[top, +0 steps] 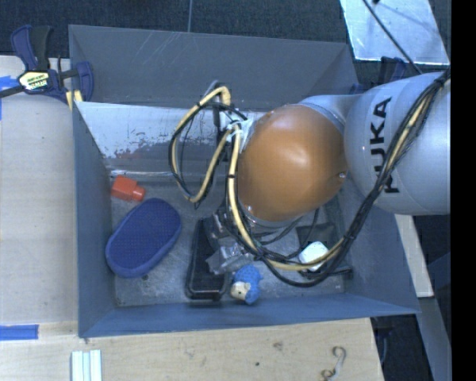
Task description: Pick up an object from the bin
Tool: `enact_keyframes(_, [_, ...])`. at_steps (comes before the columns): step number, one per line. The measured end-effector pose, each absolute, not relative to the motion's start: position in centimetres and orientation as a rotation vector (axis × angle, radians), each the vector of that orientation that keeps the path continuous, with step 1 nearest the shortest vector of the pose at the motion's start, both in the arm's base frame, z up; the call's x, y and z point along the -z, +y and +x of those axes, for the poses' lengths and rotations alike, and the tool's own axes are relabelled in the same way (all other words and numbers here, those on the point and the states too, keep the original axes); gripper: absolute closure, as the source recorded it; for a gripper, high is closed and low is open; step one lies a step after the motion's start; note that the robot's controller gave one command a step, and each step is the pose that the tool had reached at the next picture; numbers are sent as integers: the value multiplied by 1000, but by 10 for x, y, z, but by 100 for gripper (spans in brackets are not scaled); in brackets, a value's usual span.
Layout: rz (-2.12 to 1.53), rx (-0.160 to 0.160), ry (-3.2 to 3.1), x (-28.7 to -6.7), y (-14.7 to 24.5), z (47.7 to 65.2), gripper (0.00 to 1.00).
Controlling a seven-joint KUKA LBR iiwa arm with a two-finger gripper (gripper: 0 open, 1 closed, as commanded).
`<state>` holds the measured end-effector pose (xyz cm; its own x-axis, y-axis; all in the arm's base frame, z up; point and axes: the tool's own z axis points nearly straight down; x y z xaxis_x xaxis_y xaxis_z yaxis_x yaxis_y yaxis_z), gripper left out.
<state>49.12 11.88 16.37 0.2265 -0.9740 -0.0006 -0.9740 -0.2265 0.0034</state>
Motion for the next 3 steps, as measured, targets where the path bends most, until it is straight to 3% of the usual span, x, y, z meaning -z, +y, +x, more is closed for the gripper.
enact_keyframes(1, [2458,3,-1956,-165,119,492,0])
enact_keyframes(2, [2851,5,-1316,-110,73,498,0])
enact_keyframes(3, [2977,-3,-1015,-70,45,495,0])
